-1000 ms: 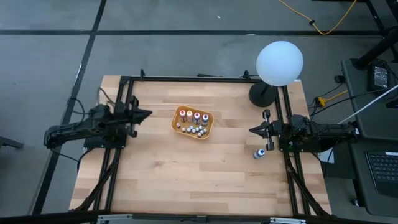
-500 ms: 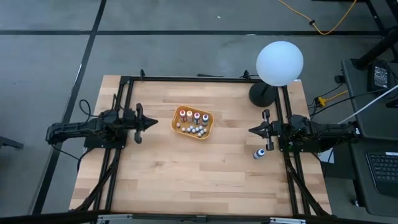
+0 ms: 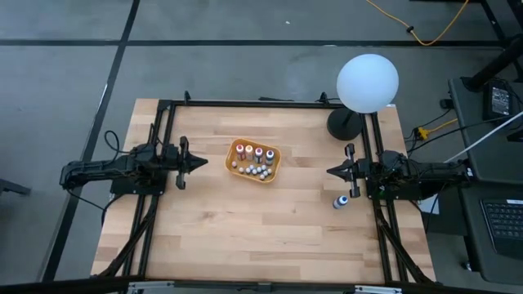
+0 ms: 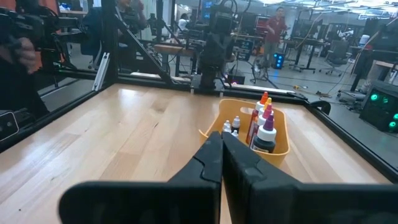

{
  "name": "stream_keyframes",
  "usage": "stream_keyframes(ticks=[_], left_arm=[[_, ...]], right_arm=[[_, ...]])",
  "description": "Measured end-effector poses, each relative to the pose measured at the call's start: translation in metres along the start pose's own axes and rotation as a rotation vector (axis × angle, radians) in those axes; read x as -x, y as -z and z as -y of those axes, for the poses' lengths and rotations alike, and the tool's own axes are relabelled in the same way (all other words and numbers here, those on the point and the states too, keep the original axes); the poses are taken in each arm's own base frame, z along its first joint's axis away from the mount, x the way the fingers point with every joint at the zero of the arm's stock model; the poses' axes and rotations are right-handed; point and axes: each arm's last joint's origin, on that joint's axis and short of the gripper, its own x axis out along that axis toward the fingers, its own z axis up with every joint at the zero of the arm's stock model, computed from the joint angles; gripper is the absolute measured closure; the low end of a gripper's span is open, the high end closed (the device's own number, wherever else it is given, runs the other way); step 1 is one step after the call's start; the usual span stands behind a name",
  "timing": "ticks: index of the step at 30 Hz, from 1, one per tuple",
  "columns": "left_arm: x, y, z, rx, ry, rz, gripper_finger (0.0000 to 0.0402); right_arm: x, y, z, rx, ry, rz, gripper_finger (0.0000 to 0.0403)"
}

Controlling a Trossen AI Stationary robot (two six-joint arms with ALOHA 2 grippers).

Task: Pick & Place food coloring
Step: Put the large blue food coloring bottle into the yellow bin

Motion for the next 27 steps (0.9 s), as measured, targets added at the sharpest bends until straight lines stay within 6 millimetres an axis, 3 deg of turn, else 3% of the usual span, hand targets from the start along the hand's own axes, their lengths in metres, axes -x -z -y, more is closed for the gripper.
stream_keyframes(ticks=[16, 21, 27], left_arm=[[0.0, 0.0, 0.0, -0.001, 0.0, 0.002, 0.0392], [0.0, 0.0, 0.0, -0.001, 0.0, 0.002, 0.0392], [0.0, 0.0, 0.0, -0.001, 0.0, 0.002, 0.0389]], right_arm=[[0.0, 0.0, 0.0, 0.0, 0.0, 0.0, 0.0395], [0.0, -0.002, 0.004, -0.001, 0.137, 0.014, 0.0395], [0.001, -0.012, 0.006, -0.042, 0.168, 0.117, 0.0395]])
